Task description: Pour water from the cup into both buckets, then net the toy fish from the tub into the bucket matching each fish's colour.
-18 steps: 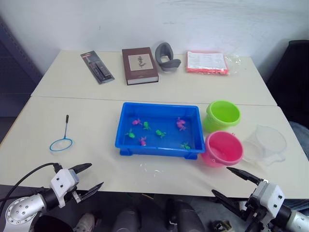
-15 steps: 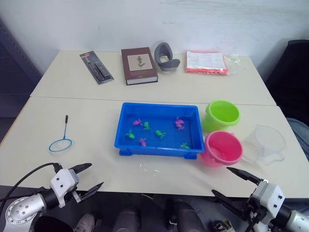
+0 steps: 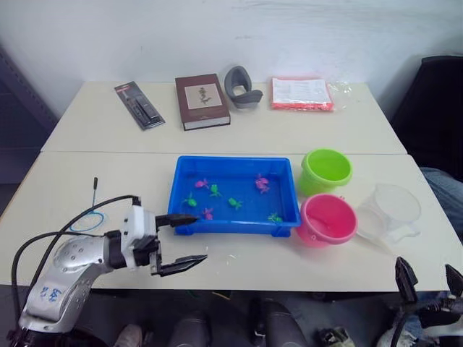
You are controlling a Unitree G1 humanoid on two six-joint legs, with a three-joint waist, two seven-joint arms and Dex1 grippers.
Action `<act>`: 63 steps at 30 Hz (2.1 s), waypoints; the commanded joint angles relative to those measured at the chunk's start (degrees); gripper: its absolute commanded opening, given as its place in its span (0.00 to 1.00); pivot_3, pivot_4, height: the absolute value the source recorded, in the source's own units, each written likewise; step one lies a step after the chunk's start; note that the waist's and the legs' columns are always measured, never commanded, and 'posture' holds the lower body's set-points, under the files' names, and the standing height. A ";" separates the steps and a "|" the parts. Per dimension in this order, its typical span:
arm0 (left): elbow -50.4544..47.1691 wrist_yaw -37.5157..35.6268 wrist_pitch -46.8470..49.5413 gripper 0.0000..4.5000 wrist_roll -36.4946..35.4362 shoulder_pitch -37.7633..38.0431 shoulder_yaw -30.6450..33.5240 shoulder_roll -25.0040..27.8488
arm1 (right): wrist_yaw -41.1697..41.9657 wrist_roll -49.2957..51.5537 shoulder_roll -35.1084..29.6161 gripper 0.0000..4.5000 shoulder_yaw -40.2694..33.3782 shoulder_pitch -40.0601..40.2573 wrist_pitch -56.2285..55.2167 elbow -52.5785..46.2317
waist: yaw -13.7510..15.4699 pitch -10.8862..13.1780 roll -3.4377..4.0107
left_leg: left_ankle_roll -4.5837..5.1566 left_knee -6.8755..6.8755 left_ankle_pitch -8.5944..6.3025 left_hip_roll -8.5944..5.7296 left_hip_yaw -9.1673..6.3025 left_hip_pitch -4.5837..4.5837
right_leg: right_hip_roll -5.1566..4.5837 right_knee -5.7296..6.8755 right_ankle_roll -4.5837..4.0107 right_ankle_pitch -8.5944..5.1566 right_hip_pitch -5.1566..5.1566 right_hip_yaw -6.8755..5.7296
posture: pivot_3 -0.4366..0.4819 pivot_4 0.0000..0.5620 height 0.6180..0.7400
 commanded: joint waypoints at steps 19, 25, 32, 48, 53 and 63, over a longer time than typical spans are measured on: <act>0.33 -0.73 2.52 0.99 0.39 -8.63 -3.49 -3.35 | -7.11 0.86 -10.16 1.00 -6.19 -25.42 9.90 22.69 | -0.01 -0.02 0.03 | -0.07 0.03 0.18 0.09 0.19 -0.01 | 0.62 0.09 0.17 0.08 -0.04 0.56 | 0.48 0.27 1.00; 0.94 -0.29 2.22 0.99 1.03 -9.15 -3.61 -4.11 | -8.76 -0.89 -10.56 1.00 -6.24 -29.46 8.77 25.62 | 0.00 -0.02 0.03 | -0.09 0.03 0.20 0.10 0.22 0.00 | 0.62 0.12 0.17 0.08 -0.06 0.59 | 0.48 0.27 1.00; 1.78 -0.20 1.50 1.00 2.10 -9.71 -3.91 -5.06 | -9.09 -1.35 -9.71 0.56 -6.36 -32.35 5.41 28.70 | 0.00 -0.02 0.04 | -0.10 0.03 0.20 0.10 0.27 0.00 | 0.62 0.14 0.17 0.08 -0.06 0.62 | 0.48 0.27 1.00; 6.93 -0.65 1.76 1.00 1.50 -13.45 -3.43 -7.78 | -10.42 3.61 -9.88 0.01 -7.69 -29.64 7.69 15.21 | 0.11 -0.01 0.06 | -0.13 0.02 0.21 0.12 0.27 -0.01 | 0.59 0.14 0.19 0.09 -0.12 0.62 | 0.48 0.27 1.00; 8.03 -1.96 2.40 1.00 0.85 -14.19 -3.84 -7.82 | -10.12 2.69 -13.16 0.01 -9.14 -25.44 10.38 6.32 | -0.02 0.00 0.06 | -0.13 0.02 0.21 0.12 0.28 0.00 | 0.59 0.14 0.20 0.09 -0.11 0.64 | 0.48 0.27 1.00; 12.86 -4.82 2.02 1.00 1.79 -16.19 -6.39 -11.14 | -6.56 -12.41 -24.59 0.01 -5.42 -18.34 14.81 -9.10 | 0.07 0.09 -0.01 | -0.17 0.00 0.22 0.12 0.36 -0.02 | 0.75 0.13 0.27 0.06 -0.09 0.68 | 0.48 0.27 1.00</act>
